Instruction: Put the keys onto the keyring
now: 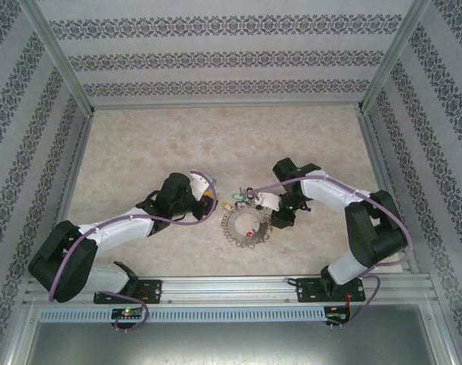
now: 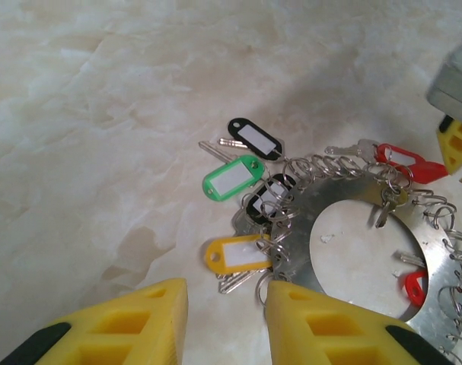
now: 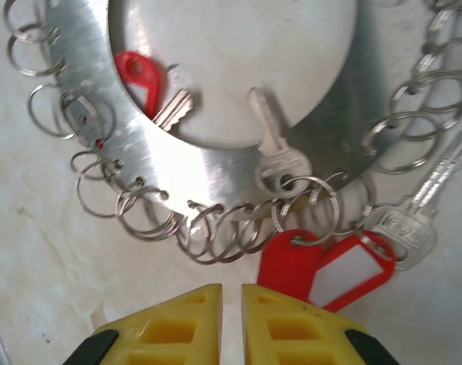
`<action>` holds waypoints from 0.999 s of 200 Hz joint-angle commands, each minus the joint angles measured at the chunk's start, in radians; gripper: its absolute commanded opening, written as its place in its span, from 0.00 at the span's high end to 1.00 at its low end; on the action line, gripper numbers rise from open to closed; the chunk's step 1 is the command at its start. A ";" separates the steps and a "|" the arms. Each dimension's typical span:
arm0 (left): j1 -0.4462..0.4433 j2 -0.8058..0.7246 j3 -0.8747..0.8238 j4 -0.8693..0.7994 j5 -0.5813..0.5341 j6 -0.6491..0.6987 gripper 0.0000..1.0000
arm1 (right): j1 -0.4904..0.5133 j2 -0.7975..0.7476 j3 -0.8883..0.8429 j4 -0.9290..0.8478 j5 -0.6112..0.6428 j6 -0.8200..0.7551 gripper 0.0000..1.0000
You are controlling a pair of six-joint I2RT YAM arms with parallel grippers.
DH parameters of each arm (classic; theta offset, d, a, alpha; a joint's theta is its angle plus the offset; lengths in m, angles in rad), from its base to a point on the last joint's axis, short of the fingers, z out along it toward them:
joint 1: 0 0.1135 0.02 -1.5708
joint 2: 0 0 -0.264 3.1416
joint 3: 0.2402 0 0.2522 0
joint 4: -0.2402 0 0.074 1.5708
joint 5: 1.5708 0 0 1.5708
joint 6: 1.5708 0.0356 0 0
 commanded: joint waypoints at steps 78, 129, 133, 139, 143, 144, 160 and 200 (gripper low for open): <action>-0.009 0.020 -0.024 0.102 -0.059 -0.058 0.66 | 0.071 -0.198 -0.218 0.331 0.106 -0.141 0.87; -0.009 0.017 -0.035 0.100 -0.077 -0.061 0.67 | 0.105 -0.146 -0.238 0.384 0.134 -0.168 0.86; -0.009 0.015 -0.035 0.101 -0.078 -0.061 0.66 | 0.105 -0.147 -0.239 0.383 0.132 -0.168 0.86; -0.009 0.014 -0.037 0.101 -0.081 -0.060 0.66 | 0.107 -0.150 -0.244 0.384 0.126 -0.170 0.86; -0.009 0.012 -0.038 0.101 -0.081 -0.061 0.66 | 0.107 -0.153 -0.248 0.383 0.124 -0.171 0.86; -0.009 0.012 -0.038 0.101 -0.081 -0.061 0.66 | 0.107 -0.154 -0.249 0.383 0.124 -0.171 0.86; -0.009 0.009 -0.041 0.101 -0.087 -0.060 0.66 | 0.107 -0.177 -0.262 0.372 0.119 -0.173 0.86; -0.009 0.018 -0.043 0.111 -0.089 -0.064 0.66 | 0.106 -0.246 -0.302 0.358 0.119 -0.175 0.84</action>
